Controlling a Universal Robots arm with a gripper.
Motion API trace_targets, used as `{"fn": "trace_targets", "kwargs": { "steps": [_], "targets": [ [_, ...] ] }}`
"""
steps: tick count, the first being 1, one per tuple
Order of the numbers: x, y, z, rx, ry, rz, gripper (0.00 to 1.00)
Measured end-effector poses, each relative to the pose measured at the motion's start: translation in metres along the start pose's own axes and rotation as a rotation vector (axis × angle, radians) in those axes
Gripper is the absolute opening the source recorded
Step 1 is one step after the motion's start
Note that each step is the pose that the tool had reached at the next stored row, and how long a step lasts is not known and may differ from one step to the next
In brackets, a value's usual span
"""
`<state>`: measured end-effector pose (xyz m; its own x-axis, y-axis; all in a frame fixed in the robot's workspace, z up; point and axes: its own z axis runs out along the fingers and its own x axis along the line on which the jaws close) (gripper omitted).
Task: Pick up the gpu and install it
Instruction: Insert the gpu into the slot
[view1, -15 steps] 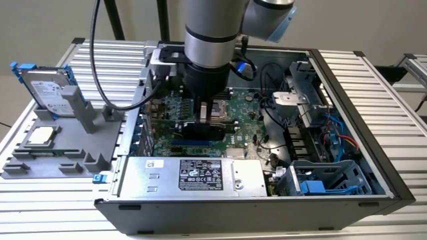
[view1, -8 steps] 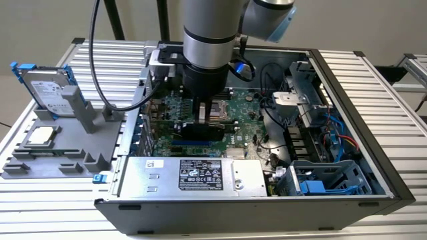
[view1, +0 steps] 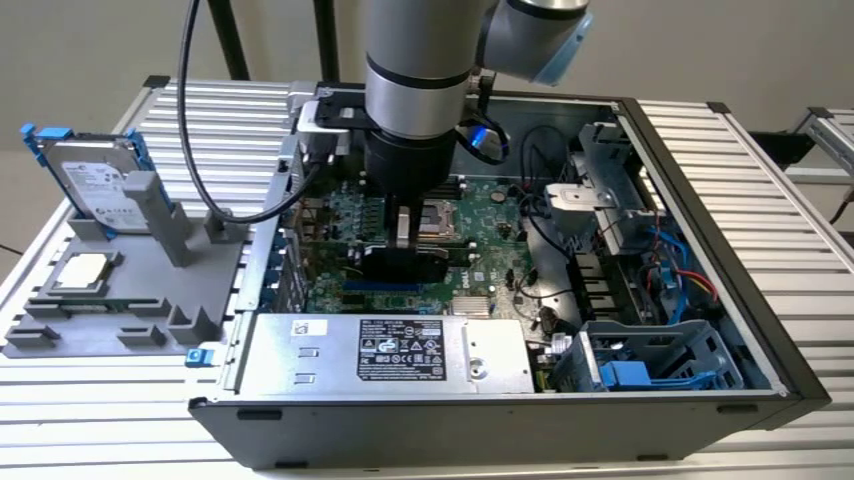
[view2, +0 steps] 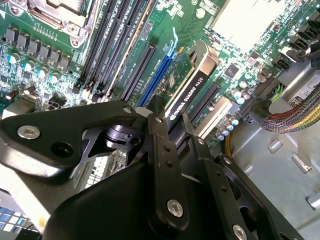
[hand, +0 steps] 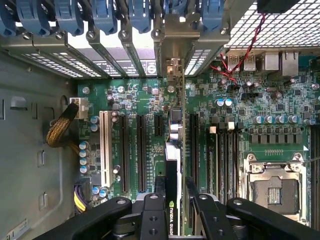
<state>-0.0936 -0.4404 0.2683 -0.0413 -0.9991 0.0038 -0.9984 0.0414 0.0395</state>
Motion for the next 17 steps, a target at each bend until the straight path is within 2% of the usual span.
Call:
{"fn": "trace_targets", "kwargs": {
  "steps": [17],
  "targets": [
    [-0.0001,0.0012,0.0042,0.0000,0.0000,0.000,0.00]
  ]
}}
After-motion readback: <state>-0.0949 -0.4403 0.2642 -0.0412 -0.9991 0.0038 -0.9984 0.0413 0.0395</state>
